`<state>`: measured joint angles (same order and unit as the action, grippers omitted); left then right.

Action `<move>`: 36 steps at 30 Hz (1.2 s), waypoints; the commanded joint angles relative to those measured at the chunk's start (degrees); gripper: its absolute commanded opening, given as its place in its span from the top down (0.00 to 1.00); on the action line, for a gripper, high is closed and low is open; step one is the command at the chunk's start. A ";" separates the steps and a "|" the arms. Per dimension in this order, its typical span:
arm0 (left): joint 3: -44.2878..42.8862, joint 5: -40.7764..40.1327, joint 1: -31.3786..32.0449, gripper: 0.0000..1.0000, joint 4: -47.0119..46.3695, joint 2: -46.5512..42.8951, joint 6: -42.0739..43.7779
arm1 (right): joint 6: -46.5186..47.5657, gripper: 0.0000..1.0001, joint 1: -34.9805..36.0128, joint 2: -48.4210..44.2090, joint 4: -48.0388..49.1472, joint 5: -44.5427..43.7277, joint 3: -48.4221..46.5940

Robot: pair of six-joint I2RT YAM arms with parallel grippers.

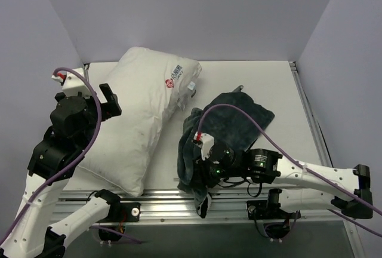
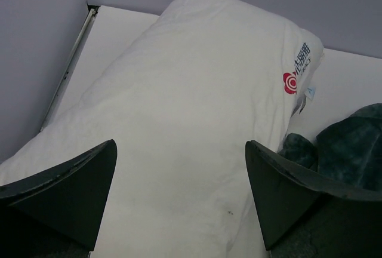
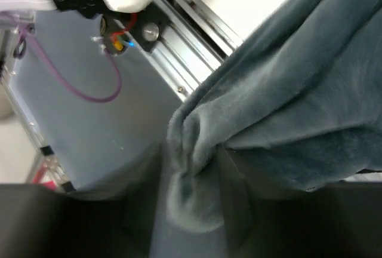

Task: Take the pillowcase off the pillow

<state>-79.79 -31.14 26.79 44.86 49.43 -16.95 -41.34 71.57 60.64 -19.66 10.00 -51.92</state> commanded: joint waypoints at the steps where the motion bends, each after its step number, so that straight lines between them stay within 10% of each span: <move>1: 0.78 0.90 -0.33 0.04 2.42 -0.21 -1.59 | -0.67 0.58 1.73 -3.86 -6.87 -6.82 -6.08; 4: -0.80 1.16 -0.33 0.06 3.56 -0.12 -1.68 | 0.82 0.31 1.64 -6.23 -10.11 -17.61 -9.94; 10: -2.91 2.48 -0.33 0.06 5.06 0.93 -2.74 | 3.37 0.06 -0.72 -5.01 -15.22 -43.95 -18.91; 27: -11.79 -0.59 -0.42 0.06 13.49 0.50 -4.32 | 17.62 0.00 -74.44 3.00 -9.07 -24.77 -36.49; 36: -23.37 -6.04 -0.42 0.06 15.78 -4.60 3.76 | 22.79 0.00 -72.30 -8.34 -9.62 -37.50 -42.82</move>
<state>-98.39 -34.02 26.79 59.72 46.46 -17.58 -22.52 -3.64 55.86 -30.20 -22.26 -92.75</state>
